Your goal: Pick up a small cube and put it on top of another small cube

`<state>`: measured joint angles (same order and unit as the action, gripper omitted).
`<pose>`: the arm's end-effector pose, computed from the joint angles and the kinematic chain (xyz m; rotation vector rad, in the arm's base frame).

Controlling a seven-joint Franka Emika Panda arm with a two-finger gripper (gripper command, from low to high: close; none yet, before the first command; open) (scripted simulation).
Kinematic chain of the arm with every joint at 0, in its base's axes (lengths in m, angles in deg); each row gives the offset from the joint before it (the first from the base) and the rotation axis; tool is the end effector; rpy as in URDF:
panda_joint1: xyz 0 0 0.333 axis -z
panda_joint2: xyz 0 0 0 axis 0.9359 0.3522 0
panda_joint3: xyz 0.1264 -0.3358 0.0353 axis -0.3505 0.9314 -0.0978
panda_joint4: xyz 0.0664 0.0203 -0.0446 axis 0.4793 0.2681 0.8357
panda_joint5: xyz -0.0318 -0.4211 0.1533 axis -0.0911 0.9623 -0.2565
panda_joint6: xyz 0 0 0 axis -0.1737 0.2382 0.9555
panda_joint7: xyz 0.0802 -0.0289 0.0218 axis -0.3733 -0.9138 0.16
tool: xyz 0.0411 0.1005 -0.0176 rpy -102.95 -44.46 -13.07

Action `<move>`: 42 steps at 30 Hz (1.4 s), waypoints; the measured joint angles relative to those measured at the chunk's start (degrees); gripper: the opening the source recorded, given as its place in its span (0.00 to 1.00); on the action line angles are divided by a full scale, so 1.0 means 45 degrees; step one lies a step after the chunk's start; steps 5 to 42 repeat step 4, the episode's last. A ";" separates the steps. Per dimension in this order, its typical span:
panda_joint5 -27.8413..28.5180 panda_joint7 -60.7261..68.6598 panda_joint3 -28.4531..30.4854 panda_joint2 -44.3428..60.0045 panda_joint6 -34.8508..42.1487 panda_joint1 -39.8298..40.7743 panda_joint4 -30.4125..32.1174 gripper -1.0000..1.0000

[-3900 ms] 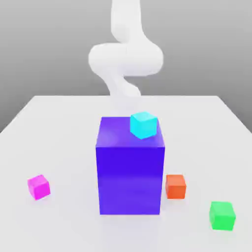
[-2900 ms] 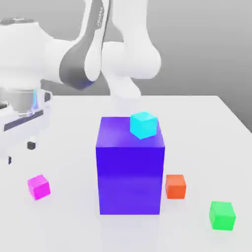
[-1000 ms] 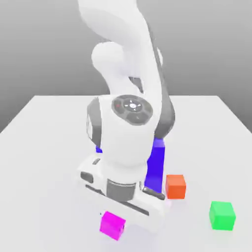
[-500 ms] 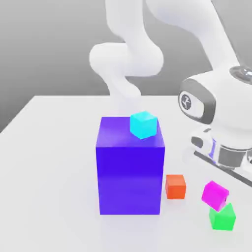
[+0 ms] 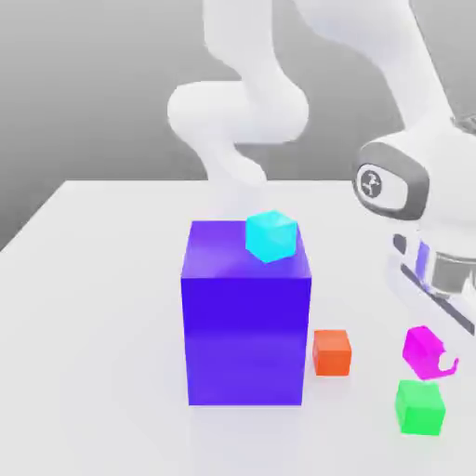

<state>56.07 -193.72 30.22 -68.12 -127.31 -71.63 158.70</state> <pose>0.4379 0.2679 0.1831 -1.5891 2.7062 0.0010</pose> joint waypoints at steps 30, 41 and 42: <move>0.0367 -0.0267 0.0320 0.0349 -0.0285 -0.0258 -0.0033 1.00; 0.0367 -0.0267 0.0320 0.0349 -0.0285 -0.0258 -0.0033 1.00; 0.0367 -0.0267 0.0320 0.0349 -0.0285 -0.0258 -0.0033 1.00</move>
